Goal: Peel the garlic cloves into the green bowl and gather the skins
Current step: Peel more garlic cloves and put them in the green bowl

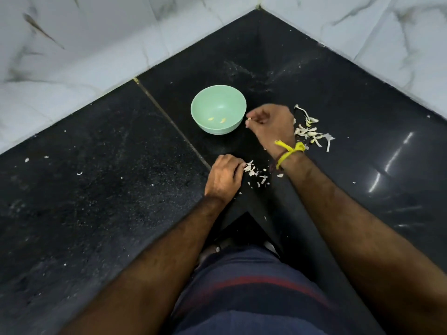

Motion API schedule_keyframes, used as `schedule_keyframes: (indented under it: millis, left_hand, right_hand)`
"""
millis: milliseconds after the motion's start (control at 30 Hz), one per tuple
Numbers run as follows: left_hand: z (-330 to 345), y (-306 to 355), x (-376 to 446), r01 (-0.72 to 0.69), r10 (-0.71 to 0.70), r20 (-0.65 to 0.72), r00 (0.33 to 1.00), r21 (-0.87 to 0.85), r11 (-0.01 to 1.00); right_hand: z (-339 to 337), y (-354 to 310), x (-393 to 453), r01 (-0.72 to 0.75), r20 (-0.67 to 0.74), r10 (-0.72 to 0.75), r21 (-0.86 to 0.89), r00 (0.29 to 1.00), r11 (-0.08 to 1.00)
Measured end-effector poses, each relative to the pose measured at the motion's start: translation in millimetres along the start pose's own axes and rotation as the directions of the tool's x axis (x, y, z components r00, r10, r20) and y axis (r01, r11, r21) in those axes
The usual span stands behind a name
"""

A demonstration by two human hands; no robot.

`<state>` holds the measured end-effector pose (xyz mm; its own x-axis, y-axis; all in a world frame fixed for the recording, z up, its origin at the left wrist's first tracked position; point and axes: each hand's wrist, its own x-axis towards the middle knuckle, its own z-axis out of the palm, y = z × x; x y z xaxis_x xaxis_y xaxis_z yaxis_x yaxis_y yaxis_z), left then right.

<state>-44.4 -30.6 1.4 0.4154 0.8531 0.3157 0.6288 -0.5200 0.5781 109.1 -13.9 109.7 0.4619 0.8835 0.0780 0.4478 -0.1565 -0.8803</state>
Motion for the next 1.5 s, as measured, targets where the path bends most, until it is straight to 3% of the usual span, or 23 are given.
schedule_keyframes:
  millis: [133,267,433,567,767,933,1033,1100,1167,1233,1367,1400,1433,1500]
  left_hand:
    - [4.2,-5.6,1.3,-0.011,0.011,-0.015,1.000,-0.013,1.000]
    - [5.0,-5.4,1.4,-0.025,0.023,-0.033,0.999,-0.065,0.998]
    - [8.2,-8.1,0.0,-0.004,0.000,-0.047,0.999,-0.073,0.997]
    - [9.4,-9.3,-1.2,-0.015,0.010,-0.073,0.997,-0.079,0.997]
    - [5.3,-7.1,-0.5,-0.026,0.019,-0.103,0.995,-0.067,0.997]
    - [2.7,-4.0,-0.6,-0.001,-0.004,-0.072,0.997,-0.067,0.998]
    - [-1.4,-2.7,-0.3,0.024,-0.029,-0.054,0.998,-0.089,0.996]
    - [-6.0,-3.5,-1.2,0.074,-0.082,-0.056,0.995,-0.139,0.988]
    - [-10.1,-4.4,-3.7,0.141,-0.152,-0.047,0.987,-0.181,0.973]
    - [-10.5,-1.3,-9.3,0.156,-0.167,-0.036,0.985,-0.206,0.966]
    - [1.9,12.5,-12.5,0.103,-0.108,-0.018,0.994,-0.181,0.978]
    - [4.6,16.2,-11.5,0.059,-0.060,-0.004,0.998,-0.139,0.989]
    - [7.2,20.2,-9.9,-0.009,0.011,0.027,1.000,-0.083,0.997]
    - [10.6,29.0,-9.7,-0.190,0.184,0.121,0.975,0.036,0.981]
  right_hand:
    - [25.0,-15.4,38.0,0.088,0.031,-0.085,-0.137,0.996,0.987]
    - [40.5,-12.8,58.3,0.097,0.099,-0.077,-0.228,0.992,0.969]
    - [28.3,-7.6,49.8,0.029,-0.032,-0.032,-0.085,0.999,0.996]
    - [5.8,28.8,17.6,-0.050,-0.044,0.049,-0.020,0.998,0.999]
    - [-33.0,88.0,-73.4,-0.298,-0.144,0.269,-0.252,0.952,0.921]
    - [-6.4,85.4,-82.9,-0.210,-0.128,0.184,-0.242,0.975,0.947]
    - [11.8,76.4,-67.9,-0.163,0.032,0.166,-0.073,0.986,0.984]
    - [8.4,76.7,-45.6,-0.209,-0.007,0.210,0.032,0.978,0.977]
    - [-2.9,84.0,-22.7,-0.232,-0.083,0.230,-0.019,0.970,0.972]
    - [-10.9,87.2,-16.5,-0.240,-0.052,0.236,-0.111,0.970,0.964]
    - [-7.6,72.0,-37.6,-0.152,0.227,0.168,-0.086,0.959,0.985]
    - [-9.0,71.7,-44.3,-0.163,0.241,0.173,-0.059,0.955,0.985]
    - [-13.3,73.9,-48.8,-0.173,0.182,0.178,-0.041,0.967,0.984]
    - [-29.5,83.0,-51.6,-0.198,-0.071,0.193,-0.068,0.979,0.978]
